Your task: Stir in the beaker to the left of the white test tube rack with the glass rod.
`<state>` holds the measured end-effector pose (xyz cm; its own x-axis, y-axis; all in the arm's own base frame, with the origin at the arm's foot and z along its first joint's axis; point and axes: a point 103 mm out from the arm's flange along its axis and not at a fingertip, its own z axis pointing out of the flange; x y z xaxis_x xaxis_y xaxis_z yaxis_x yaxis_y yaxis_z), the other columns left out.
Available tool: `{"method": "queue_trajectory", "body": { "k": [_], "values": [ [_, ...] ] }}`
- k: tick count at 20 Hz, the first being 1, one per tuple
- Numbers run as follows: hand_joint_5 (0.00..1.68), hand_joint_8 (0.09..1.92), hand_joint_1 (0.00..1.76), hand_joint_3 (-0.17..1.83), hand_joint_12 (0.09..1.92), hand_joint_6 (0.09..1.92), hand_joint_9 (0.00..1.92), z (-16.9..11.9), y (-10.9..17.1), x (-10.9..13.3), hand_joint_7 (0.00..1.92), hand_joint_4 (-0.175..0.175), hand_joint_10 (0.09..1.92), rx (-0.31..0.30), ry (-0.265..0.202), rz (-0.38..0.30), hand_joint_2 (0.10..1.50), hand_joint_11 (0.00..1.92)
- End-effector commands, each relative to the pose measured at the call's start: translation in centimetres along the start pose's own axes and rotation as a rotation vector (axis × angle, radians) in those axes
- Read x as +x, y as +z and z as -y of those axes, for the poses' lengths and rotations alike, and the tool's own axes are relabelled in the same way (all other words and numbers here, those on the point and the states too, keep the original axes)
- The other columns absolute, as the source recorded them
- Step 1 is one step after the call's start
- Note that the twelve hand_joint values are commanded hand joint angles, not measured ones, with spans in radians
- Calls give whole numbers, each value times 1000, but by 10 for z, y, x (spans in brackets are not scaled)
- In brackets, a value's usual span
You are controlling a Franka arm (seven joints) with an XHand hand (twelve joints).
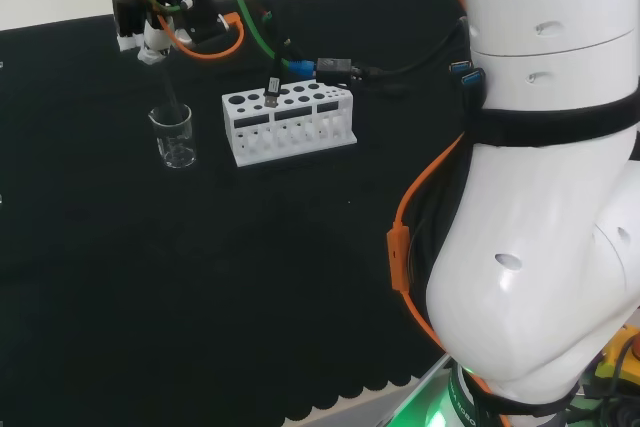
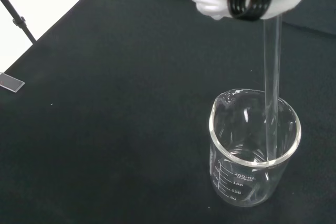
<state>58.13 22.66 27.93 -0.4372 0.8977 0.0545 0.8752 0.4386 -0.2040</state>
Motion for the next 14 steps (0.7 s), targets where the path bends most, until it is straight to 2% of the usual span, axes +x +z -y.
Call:
{"method": "queue_trajectory", "body": {
  "k": [1,7,10,14],
  "values": [
    [1211,583,1560,348,769,182,1422,14,-9,14,1280,-175,585,-23,-10,10,766,1258],
    [1212,582,1560,349,770,182,1422,27,-15,32,1281,-175,584,-24,-17,5,765,1257],
    [1183,611,1454,198,671,260,1401,28,-14,36,1271,-175,638,-21,-17,1,877,1467],
    [1173,622,1431,150,634,283,1393,30,-8,52,1265,-175,655,-19,-18,2,909,1519]
  ]
}}
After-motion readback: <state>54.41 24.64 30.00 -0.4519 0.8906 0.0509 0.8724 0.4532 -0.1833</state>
